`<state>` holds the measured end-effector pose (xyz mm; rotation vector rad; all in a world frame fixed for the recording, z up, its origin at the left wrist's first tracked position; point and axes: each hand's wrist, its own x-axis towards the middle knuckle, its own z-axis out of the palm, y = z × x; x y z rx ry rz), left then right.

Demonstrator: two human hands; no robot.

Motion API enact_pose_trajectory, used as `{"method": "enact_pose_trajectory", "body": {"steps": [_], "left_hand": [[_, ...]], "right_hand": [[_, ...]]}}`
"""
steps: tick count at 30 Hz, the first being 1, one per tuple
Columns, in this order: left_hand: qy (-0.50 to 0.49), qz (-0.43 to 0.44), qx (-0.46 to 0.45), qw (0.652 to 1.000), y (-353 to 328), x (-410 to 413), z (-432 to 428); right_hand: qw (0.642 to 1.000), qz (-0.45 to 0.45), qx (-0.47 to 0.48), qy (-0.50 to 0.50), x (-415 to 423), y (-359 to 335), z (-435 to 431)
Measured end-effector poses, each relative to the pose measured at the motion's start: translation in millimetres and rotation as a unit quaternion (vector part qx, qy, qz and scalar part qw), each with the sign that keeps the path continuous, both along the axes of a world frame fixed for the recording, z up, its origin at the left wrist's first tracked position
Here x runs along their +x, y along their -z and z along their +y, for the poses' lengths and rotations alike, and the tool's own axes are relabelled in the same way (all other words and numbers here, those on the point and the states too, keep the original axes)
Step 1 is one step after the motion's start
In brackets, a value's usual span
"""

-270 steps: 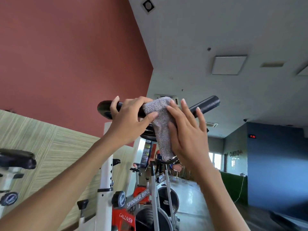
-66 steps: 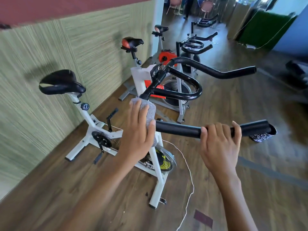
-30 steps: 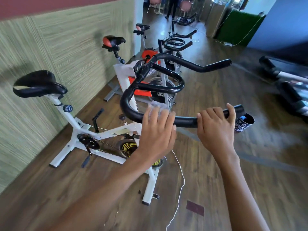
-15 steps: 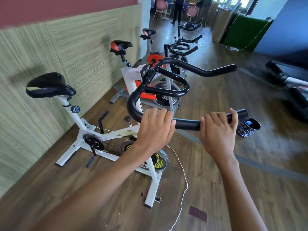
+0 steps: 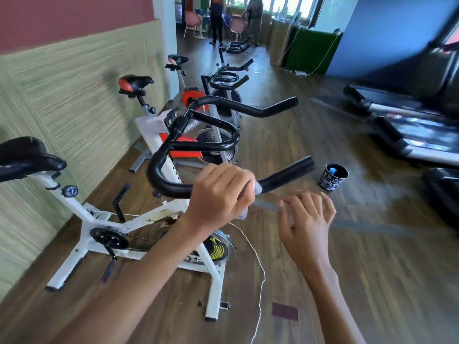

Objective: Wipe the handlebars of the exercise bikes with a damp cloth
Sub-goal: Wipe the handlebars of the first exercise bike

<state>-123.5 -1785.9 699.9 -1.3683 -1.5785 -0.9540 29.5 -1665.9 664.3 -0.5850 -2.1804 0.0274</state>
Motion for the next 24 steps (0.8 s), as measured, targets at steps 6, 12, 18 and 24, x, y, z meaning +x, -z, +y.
{"method": "enact_pose_trajectory", "body": {"steps": [6,12,18,24], "left_hand": [[0.047,-0.109,-0.096,0.988,67.0,67.2,45.5],[0.060,-0.198,-0.232,0.950,140.3,122.2,92.8],[0.056,-0.246,-0.299,0.920,152.5,165.1,179.3],[0.019,-0.243,-0.326,0.913,151.8,187.6,275.5]], "right_hand": [[0.961,-0.156,-0.229,0.014,77.6,18.1,27.6],[0.912,-0.233,-0.331,0.061,145.9,53.8,70.0],[0.874,-0.250,-0.410,0.077,196.3,73.3,155.2],[0.854,-0.259,-0.444,0.075,232.6,84.3,259.0]]}}
